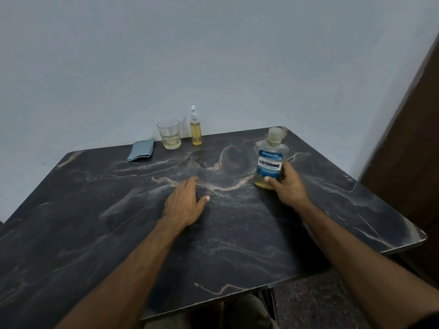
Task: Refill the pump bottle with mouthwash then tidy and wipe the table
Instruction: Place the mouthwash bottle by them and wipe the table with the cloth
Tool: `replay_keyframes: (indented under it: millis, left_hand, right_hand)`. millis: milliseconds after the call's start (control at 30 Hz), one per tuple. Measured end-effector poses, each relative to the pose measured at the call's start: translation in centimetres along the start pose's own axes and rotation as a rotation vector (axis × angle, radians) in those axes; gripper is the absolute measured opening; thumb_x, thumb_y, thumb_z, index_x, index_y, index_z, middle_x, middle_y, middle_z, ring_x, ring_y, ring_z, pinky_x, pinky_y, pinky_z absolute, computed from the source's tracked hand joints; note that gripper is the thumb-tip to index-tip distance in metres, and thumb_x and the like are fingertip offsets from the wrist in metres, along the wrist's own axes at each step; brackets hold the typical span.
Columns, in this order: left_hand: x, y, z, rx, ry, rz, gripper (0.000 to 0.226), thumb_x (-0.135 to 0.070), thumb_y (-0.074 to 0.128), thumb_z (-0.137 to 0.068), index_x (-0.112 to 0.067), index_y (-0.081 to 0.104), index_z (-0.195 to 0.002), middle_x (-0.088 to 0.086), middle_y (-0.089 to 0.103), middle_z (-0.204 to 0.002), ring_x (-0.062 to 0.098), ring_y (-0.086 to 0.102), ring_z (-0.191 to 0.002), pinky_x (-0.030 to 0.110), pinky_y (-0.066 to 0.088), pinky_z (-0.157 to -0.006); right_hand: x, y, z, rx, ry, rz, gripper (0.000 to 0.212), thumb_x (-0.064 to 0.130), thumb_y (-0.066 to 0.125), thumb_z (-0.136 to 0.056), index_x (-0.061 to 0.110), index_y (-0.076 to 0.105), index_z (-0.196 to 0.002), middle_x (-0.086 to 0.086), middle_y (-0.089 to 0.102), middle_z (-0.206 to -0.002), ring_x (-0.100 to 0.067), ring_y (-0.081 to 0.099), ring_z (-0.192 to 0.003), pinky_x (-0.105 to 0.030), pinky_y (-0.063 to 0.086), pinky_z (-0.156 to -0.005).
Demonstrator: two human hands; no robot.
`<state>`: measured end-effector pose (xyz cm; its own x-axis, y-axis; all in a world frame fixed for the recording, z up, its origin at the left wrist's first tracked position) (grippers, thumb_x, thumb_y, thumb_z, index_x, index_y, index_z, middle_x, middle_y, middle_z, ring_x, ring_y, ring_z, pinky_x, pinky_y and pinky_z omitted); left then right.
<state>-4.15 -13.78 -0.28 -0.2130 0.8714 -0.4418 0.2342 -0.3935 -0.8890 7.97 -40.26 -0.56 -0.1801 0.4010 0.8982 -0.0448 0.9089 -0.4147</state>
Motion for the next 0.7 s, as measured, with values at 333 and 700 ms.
replay_keyframes:
  millis: [333, 700]
  left_hand:
    - [0.3, -0.2, 0.4, -0.015, 0.018, -0.010, 0.067, -0.043, 0.062, -0.092, -0.018, 0.033, -0.147, 0.004, 0.045, -0.148, 0.024, 0.046, -0.133, 0.048, 0.041, -0.108]
    - [0.4, 0.4, 0.0, -0.016, 0.034, -0.061, 0.067, -0.045, 0.061, -0.092, -0.017, 0.033, -0.146, 0.005, 0.047, -0.145, 0.023, 0.045, -0.133, 0.044, 0.040, -0.108]
  right_hand:
    - [0.8, 2.9, 1.3, 0.096, -0.013, -0.027, 0.068, 0.024, 0.076, -0.083, 0.019, 0.038, -0.140, -0.003, 0.048, -0.142, -0.015, 0.050, -0.124, -0.029, 0.043, -0.099]
    - [2.2, 4.5, 2.6, -0.181, -0.012, 0.170, 0.088, 0.047, 0.081, -0.072, 0.017, 0.033, -0.140, -0.004, 0.049, -0.133, -0.023, 0.051, -0.123, -0.051, 0.043, -0.104]
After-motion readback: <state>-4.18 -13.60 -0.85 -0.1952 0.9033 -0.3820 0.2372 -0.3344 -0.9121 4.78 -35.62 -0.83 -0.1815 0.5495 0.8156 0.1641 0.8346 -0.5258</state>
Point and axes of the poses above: each hand's wrist, its own z-axis away from the middle knuckle, its own y-axis out of the palm, x = y × z, the point moved 9 cm from there along -z, towards the middle knuckle
